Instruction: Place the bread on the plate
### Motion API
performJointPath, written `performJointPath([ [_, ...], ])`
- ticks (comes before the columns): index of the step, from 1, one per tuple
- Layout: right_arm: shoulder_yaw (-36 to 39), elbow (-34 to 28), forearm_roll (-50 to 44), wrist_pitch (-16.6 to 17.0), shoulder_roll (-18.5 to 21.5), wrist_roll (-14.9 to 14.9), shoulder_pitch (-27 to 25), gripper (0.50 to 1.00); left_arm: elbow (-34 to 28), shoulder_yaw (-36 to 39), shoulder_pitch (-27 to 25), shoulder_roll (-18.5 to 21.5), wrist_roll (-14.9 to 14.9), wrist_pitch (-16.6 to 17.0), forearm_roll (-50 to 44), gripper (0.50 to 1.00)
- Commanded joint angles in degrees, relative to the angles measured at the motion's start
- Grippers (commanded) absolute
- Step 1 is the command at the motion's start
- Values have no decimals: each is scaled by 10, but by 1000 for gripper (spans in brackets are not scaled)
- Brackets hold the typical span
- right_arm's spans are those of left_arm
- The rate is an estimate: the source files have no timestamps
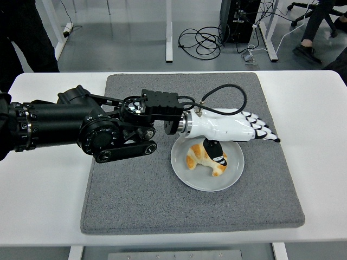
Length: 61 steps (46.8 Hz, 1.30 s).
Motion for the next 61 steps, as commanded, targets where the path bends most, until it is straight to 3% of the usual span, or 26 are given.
performJointPath([
  [1, 0, 0, 0, 0, 0, 0, 0, 1000, -4, -3, -30, 27, -4, -20, -24, 998],
  [14, 0, 0, 0, 0, 0, 0, 0, 1000, -6, -39, -54, 95, -4, -47, -49, 998],
  [28, 0, 0, 0, 0, 0, 0, 0, 1000, -5, -71, -54, 100, -2, -48, -61, 998],
  [33, 0, 0, 0, 0, 0, 0, 0, 1000, 5, -79, -45, 99, 6, -53, -122, 996],
  [41, 0, 0, 0, 0, 0, 0, 0, 1000, 26, -80, -17, 98, 12, -62, -256, 998],
  [48, 5, 9, 0, 4, 0, 0, 1, 1000, 80, -111, 19, 94, 14, -63, -348, 996],
  [57, 2, 4, 0, 1, 0, 0, 0, 1000, 134, -177, 96, 69, 21, -65, -386, 996],
  [61, 1, 1, 0, 1, 0, 0, -4, 1000, 189, -223, 138, 47, 20, -65, -397, 996],
])
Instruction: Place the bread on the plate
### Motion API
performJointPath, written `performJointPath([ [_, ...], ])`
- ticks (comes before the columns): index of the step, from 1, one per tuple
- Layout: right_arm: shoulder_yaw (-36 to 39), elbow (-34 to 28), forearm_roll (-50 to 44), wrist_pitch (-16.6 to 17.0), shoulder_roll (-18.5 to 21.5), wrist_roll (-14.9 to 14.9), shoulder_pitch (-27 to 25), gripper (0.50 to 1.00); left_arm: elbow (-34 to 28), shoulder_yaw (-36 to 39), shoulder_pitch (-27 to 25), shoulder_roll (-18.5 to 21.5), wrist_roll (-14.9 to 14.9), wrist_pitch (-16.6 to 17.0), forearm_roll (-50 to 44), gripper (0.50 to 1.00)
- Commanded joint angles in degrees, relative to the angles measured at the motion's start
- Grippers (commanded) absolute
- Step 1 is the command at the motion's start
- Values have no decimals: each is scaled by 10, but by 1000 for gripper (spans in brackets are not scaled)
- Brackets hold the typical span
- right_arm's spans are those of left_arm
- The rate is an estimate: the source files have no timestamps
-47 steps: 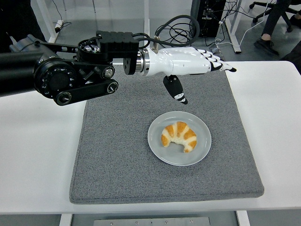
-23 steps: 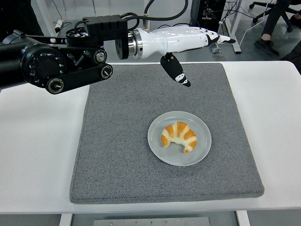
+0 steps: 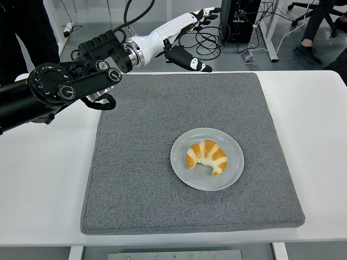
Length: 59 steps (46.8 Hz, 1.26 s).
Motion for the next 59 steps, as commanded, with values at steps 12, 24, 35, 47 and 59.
performJointPath([
  [12, 0, -3, 0, -1, 0, 0, 1, 1000, 239, -98, 82, -84, -55, -56, -84, 996],
  [24, 3, -5, 0, -1, 0, 0, 4, 1000, 319, -103, 88, -84, -52, -117, -192, 993],
  [35, 3, -5, 0, -2, 0, 0, 5, 1000, 323, -152, 117, -84, 0, -141, -311, 990],
  [47, 2, -5, 0, -2, 0, 0, 10, 1000, 303, -280, 143, -84, 15, -140, -408, 987],
  [59, 5, -5, 0, -2, 0, 0, 16, 1000, 294, -279, 140, -84, 14, -137, -408, 987],
])
